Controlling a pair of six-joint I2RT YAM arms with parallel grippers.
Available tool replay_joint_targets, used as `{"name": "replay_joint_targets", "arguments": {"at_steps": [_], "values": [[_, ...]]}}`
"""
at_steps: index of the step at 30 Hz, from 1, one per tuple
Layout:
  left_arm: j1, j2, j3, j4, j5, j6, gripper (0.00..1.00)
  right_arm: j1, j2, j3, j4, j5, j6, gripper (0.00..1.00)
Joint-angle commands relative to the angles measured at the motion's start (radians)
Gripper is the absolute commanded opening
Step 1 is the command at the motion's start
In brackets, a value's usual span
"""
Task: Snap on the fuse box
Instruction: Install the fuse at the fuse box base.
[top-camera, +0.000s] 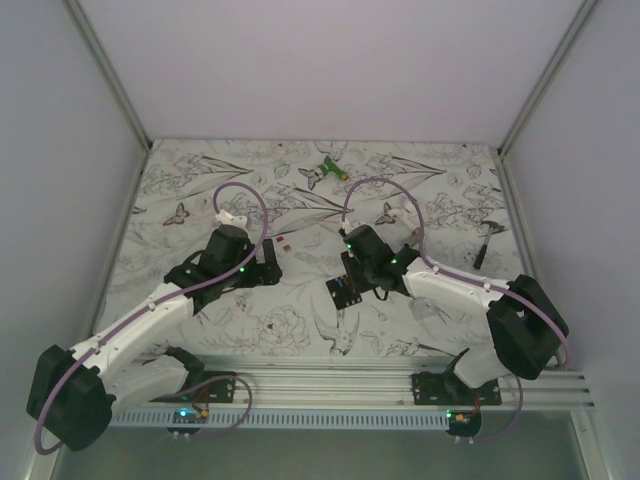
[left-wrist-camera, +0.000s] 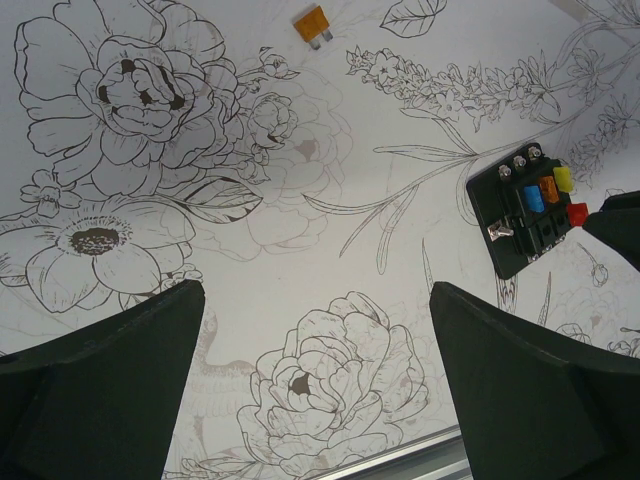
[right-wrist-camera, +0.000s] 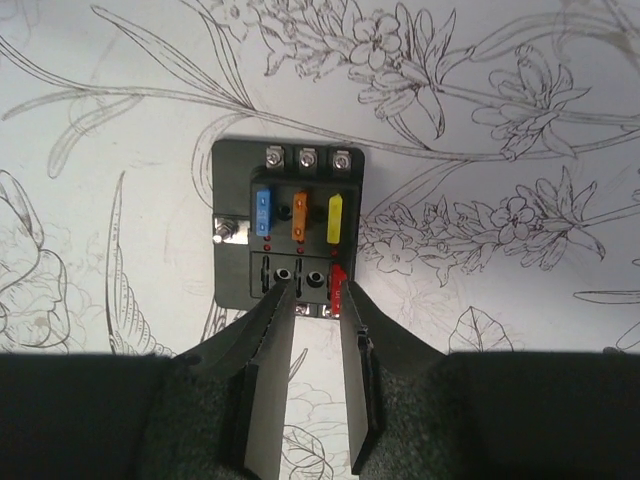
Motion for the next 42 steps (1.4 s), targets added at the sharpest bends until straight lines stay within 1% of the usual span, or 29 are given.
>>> {"name": "replay_joint_targets", "arguments": {"at_steps": [1,7,21,25,30,34,36,42], "values": [[0.009,-0.011,0.009,-0.022,0.004,0.002,1.00,-0.012,0.028,0.039,-0.059,-0.023,0.028,0.30],[0.008,-0.008,0.009,-0.022,0.003,0.000,1.00,-0.014,0.044,0.046,-0.067,-0.003,0.027,0.27],[0.009,-0.008,0.011,-0.022,0.007,0.000,1.00,-0.014,0.075,0.063,-0.071,0.010,0.026,0.17],[0.009,-0.008,0.010,-0.023,0.008,-0.001,1.00,-0.012,0.079,0.064,-0.074,0.015,0.025,0.16],[0.009,-0.009,0.010,-0.023,0.009,-0.001,1.00,-0.014,0.082,0.061,-0.084,0.026,0.024,0.10],[0.009,-0.009,0.010,-0.023,0.009,0.000,1.00,-0.012,0.086,0.063,-0.099,0.030,0.019,0.03],[0.009,-0.009,0.010,-0.023,0.008,0.000,1.00,-0.012,0.120,0.065,-0.106,0.034,0.013,0.01],[0.009,-0.009,0.009,-0.023,0.005,-0.001,1.00,-0.002,0.152,0.067,-0.137,0.065,0.002,0.00]]}}
